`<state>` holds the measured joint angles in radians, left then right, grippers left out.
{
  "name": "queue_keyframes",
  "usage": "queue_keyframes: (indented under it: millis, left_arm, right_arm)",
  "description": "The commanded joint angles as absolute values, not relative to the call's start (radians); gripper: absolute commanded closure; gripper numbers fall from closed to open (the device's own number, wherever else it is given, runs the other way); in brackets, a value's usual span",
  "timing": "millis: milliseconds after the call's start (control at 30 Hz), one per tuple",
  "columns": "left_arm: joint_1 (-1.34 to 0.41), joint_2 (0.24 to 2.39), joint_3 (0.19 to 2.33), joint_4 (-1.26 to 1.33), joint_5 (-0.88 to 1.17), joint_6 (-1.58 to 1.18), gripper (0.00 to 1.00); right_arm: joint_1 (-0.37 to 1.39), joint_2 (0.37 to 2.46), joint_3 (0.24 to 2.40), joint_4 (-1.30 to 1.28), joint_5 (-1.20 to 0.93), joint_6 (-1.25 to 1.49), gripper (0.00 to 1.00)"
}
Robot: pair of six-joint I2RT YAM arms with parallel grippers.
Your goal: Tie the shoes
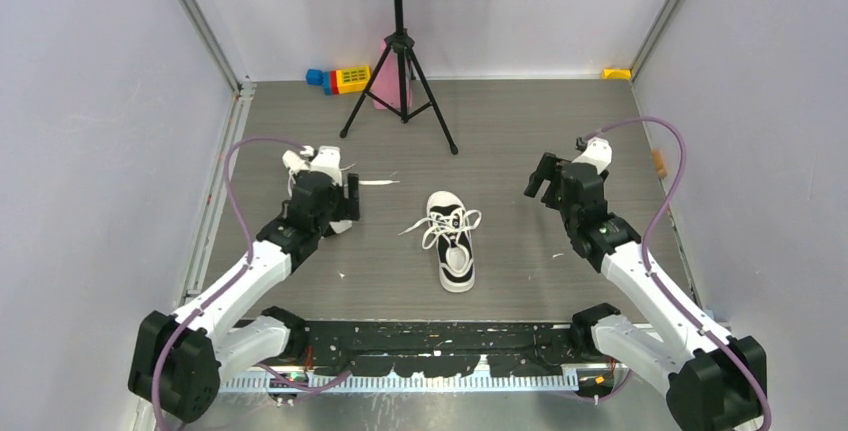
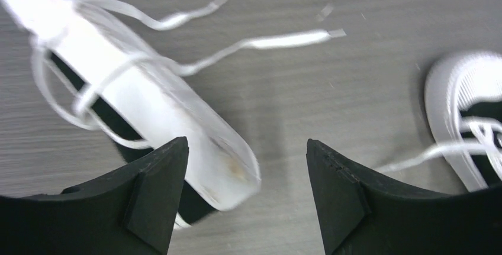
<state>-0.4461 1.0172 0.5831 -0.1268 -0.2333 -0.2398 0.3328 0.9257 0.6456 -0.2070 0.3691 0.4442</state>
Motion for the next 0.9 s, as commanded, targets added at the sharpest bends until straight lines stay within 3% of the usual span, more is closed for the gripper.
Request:
queue_keyframes:
  millis: [0,167,233,333,433,533,600,767,867]
  left_arm:
    - [-0.355,0.970,0.556,0.071,-0.299,-0.153,0.25]
    - [-0.316,0.929,0.449,0.230,-0.342,-0.011,0.23]
    - [-0.313,0.949,0.386,0.367,-0.426,0.055,0.18]
    - [-0.277,1.014,0.331,0.532,-0.389,0.065,0.10]
    - [-0.251,1.123,0.371,0.508,-0.379,0.057,0.08]
    - [-0.237,1.223,0.328,0.648,-0.386,0.094,0.07]
    - [-0.206,1.287,0.291,0.792,-0.328,0.086,0.08]
    - [-0.151,1.348,0.360,0.735,-0.196,0.066,0.08]
    - [-0.119,1.481,0.318,0.958,-0.144,0.044,0.07]
  right_arm:
    - [0.323,0.879,0.532,0.087,0.389,0.329,0.13]
    - [0.299,0.931,0.465,0.256,0.455,0.243,0.15]
    - [0.283,0.998,0.479,0.264,0.517,0.192,0.15]
    - [0.241,1.074,0.452,0.336,0.538,0.154,0.12]
    - [0.180,1.140,0.408,0.455,0.539,0.154,0.08]
    - [0.124,1.245,0.371,0.603,0.627,0.171,0.07]
    - [0.113,1.296,0.323,0.748,0.578,0.139,0.07]
    - [0.076,1.401,0.291,0.950,0.584,0.176,0.08]
    - [0.052,1.547,0.245,1.158,0.494,0.167,0.08]
